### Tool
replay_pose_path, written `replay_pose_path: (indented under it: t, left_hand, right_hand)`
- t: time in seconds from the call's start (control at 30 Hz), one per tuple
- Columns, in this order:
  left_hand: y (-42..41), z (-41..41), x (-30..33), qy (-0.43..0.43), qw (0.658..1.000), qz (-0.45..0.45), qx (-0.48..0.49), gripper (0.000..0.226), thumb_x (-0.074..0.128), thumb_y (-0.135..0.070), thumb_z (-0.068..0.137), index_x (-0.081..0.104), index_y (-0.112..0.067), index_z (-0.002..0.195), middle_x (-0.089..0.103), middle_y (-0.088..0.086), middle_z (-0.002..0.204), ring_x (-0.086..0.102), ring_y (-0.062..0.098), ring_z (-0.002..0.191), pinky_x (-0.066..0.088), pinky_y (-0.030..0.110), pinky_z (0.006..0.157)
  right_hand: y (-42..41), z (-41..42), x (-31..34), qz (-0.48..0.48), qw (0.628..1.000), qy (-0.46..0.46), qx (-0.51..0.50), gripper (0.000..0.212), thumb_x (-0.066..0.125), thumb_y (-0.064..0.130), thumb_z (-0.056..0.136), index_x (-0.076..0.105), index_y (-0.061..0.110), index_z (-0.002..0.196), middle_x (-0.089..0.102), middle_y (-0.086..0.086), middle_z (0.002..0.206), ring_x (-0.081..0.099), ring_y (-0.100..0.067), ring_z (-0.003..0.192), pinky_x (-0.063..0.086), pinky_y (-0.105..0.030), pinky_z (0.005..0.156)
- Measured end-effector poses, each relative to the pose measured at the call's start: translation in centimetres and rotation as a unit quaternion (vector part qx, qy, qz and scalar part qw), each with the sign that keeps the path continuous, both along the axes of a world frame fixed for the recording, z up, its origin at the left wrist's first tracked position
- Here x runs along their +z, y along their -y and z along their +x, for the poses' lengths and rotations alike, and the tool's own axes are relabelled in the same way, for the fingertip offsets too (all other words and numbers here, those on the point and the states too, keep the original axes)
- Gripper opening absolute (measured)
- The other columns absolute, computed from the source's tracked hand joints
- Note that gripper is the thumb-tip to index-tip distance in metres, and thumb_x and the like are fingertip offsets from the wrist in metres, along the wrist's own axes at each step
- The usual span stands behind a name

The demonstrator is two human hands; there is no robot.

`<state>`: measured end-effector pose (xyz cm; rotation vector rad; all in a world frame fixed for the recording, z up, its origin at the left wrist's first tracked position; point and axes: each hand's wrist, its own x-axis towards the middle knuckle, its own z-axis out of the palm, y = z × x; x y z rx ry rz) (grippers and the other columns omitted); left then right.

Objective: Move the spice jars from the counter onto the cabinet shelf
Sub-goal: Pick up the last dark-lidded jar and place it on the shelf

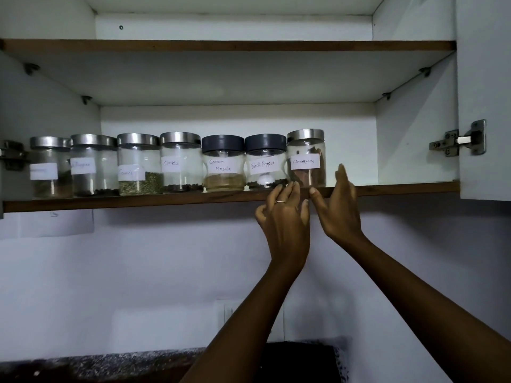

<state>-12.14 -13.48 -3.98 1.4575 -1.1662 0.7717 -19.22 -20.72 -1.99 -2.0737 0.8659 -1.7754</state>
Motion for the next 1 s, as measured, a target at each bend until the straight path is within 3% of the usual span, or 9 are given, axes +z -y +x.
replay_pose_path:
  t: [0.07,0.17,0.3,0.5,0.7,1.0]
  left_hand:
    - [-1.4,0.6,-1.5,0.014,0.999,-0.046,-0.021,0.033,0.056,-0.025,0.092,0.06,-0.021,0.125,0.061,-0.006,0.126,0.046,0.012,0.124,0.02,0.029,0.094]
    - [-4.3,1.7,-4.3,0.066,0.995,-0.066,-0.03,0.022,0.058,-0.025,0.09,0.068,-0.024,0.109,0.068,-0.008,0.109,0.057,0.013,0.108,0.024,0.029,0.091]
    - [-9.0,4.9,-9.6,0.103,0.994,-0.001,-0.025,0.018,0.056,-0.024,0.091,0.07,-0.023,0.101,0.071,-0.006,0.103,0.062,0.015,0.1,0.028,0.03,0.088]
    - [-17.4,10.3,-18.1,0.043,0.99,0.135,0.016,0.017,0.053,-0.025,0.092,0.069,-0.026,0.098,0.07,-0.009,0.098,0.061,0.014,0.094,0.027,0.033,0.083]
    - [-25.9,16.0,-25.7,-0.024,0.977,0.2,0.063,0.016,0.051,-0.027,0.092,0.066,-0.029,0.097,0.068,-0.01,0.095,0.06,0.012,0.093,0.025,0.032,0.079]
    - [-34.1,23.4,-34.4,-0.124,0.949,0.263,0.121,0.017,0.049,-0.027,0.094,0.064,-0.029,0.103,0.064,-0.011,0.103,0.056,0.01,0.095,0.021,0.026,0.078]
  right_hand:
    - [-1.2,0.1,-2.3,-0.046,0.998,0.051,-0.009,0.071,0.055,0.025,0.093,0.014,0.015,0.149,0.024,-0.011,0.154,0.028,-0.026,0.139,0.033,-0.038,0.107]
    - [-3.8,0.3,-7.3,-0.102,0.987,0.126,0.004,0.056,0.055,0.008,0.088,0.033,0.012,0.14,0.044,-0.011,0.138,0.046,-0.025,0.123,0.042,-0.037,0.099]
    - [-8.2,2.4,-14.8,-0.091,0.992,0.062,0.063,0.038,0.052,0.005,0.081,0.049,0.005,0.119,0.055,-0.011,0.116,0.057,-0.022,0.099,0.05,-0.045,0.086]
    - [-14.9,6.8,-22.7,-0.037,0.989,-0.016,0.144,0.03,0.049,0.001,0.078,0.055,0.0,0.107,0.058,-0.011,0.104,0.058,-0.023,0.092,0.046,-0.026,0.079]
    - [-21.6,12.0,-27.8,-0.017,0.973,-0.094,0.208,0.027,0.049,-0.003,0.079,0.058,0.001,0.104,0.059,-0.009,0.095,0.057,-0.02,0.083,0.05,-0.044,0.075]
    - [-29.4,18.7,-34.5,0.035,0.941,-0.207,0.266,0.025,0.048,-0.005,0.078,0.06,0.002,0.099,0.059,-0.012,0.094,0.056,-0.024,0.084,0.048,-0.046,0.073]
